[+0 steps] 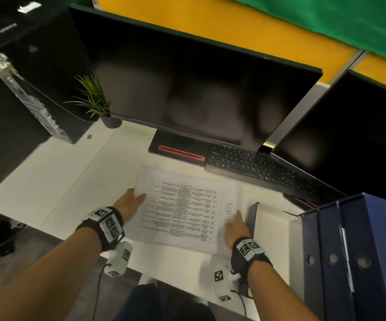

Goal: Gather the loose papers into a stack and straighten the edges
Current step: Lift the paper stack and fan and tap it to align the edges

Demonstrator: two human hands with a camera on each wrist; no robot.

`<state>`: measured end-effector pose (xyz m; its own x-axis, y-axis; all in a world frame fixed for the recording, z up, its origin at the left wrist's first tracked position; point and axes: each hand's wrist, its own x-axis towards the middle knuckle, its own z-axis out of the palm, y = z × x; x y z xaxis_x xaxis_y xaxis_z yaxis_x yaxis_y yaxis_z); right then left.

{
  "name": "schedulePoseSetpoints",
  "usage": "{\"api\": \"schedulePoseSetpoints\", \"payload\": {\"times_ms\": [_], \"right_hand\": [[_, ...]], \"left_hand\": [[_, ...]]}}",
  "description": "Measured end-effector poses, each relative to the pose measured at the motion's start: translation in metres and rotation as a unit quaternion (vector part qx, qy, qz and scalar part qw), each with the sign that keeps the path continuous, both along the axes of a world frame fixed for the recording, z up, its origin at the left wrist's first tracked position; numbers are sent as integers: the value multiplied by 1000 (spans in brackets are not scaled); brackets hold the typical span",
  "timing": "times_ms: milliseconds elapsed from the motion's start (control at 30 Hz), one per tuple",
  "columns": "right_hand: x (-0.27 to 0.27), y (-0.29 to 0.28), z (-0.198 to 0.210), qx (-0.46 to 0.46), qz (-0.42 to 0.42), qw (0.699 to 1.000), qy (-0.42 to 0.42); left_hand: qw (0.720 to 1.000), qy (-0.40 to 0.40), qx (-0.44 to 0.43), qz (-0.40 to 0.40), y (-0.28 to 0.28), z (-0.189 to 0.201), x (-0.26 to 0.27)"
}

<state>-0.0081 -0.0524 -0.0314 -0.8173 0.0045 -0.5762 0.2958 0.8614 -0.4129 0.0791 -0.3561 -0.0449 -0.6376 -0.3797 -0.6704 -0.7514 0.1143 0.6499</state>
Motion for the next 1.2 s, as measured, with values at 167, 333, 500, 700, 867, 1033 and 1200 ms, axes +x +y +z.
{"api": "schedulePoseSetpoints", "payload": {"times_ms": [167,333,500,700,867,1033,1200], "right_hand": [[8,10,-10,-64,-36,996,-57],[15,13,-6,-112,-57,992,-30],[20,18,-3,-140,-70,988,-10],[28,21,2,-143,-63,984,-91],[36,10,17,-126,-118,974,-146],[49,21,14,-159,-73,978,-118],[69,43,31,-111,-25,990,-90]], "left_hand": [[1000,-2,-10,-17,-12,-2,4],[996,-8,86,-2,-21,-7,10],[998,37,38,-26,-14,-12,16],[997,75,19,-27,-15,-15,23],[997,50,46,-31,-15,-9,19],[996,76,4,-53,-11,-7,24],[991,131,32,-16,-12,7,32]]}}
